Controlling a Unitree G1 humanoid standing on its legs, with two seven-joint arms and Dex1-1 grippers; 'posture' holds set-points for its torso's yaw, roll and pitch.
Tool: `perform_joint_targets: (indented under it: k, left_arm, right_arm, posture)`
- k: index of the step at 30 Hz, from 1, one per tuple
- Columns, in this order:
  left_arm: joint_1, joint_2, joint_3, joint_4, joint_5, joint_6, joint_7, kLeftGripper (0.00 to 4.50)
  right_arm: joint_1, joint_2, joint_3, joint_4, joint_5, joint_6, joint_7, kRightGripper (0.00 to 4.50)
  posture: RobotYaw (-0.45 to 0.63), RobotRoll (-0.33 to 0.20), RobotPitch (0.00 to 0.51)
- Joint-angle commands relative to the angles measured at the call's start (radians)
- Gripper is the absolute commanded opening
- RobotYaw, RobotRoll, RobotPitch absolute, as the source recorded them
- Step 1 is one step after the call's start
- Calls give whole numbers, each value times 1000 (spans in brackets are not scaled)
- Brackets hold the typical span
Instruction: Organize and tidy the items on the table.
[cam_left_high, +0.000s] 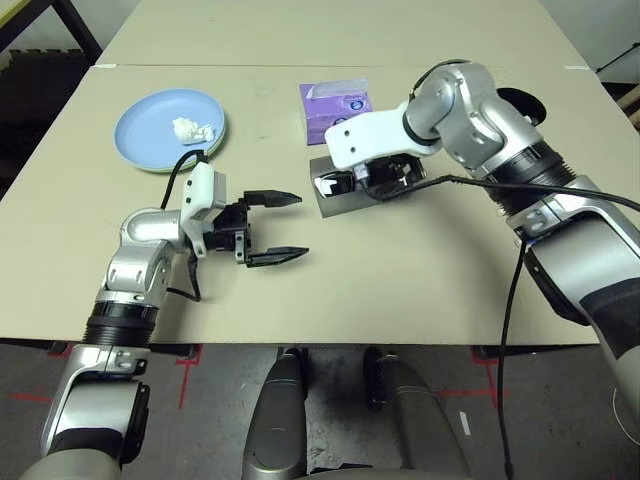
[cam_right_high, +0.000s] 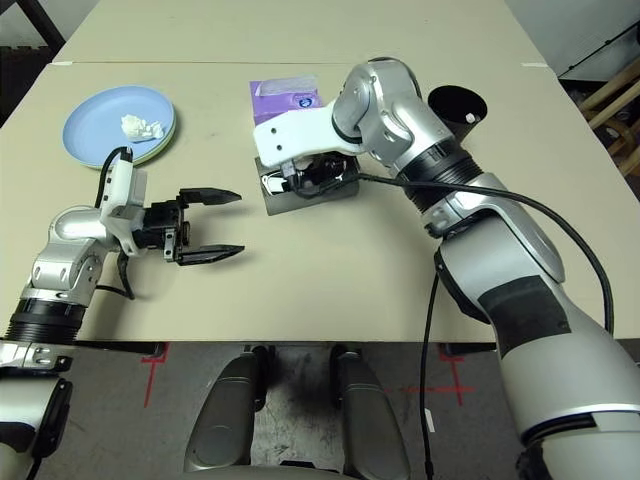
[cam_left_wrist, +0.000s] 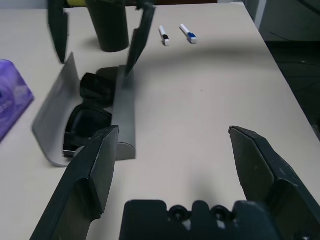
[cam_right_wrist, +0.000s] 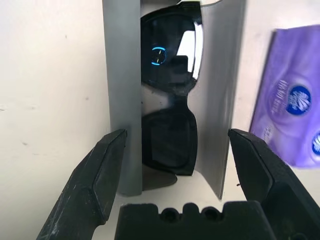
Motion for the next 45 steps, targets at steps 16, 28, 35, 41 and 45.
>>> perform_joint_targets:
  k: [16,28,35,41,45]
  left_arm:
    - [-57,4,12,155,29,-35,-21,4500]
    - [-93,-15,37,234,43,-61,59,4500]
    - [-128,-38,44,292,62,-95,80,4500]
    - [-156,-44,41,318,70,-100,79,4500]
    - [-171,-38,43,347,73,-107,70,4500]
  right_arm:
    - [586,-93,-442,-553,576,449,-100,4486]
    - [751,40,-574,-441,668,133,-429,4486]
    - [806,73,-622,-379,739,-13,-473,4486]
    - [901,76,-652,-347,813,-161,-424,4486]
    - [936,60,-664,-329,832,-251,-406,4486]
  posture:
    - [134,0,226]
    - [136,0,228]
    - [130,0,221]
    - [127,0,213]
    - [118,0,212]
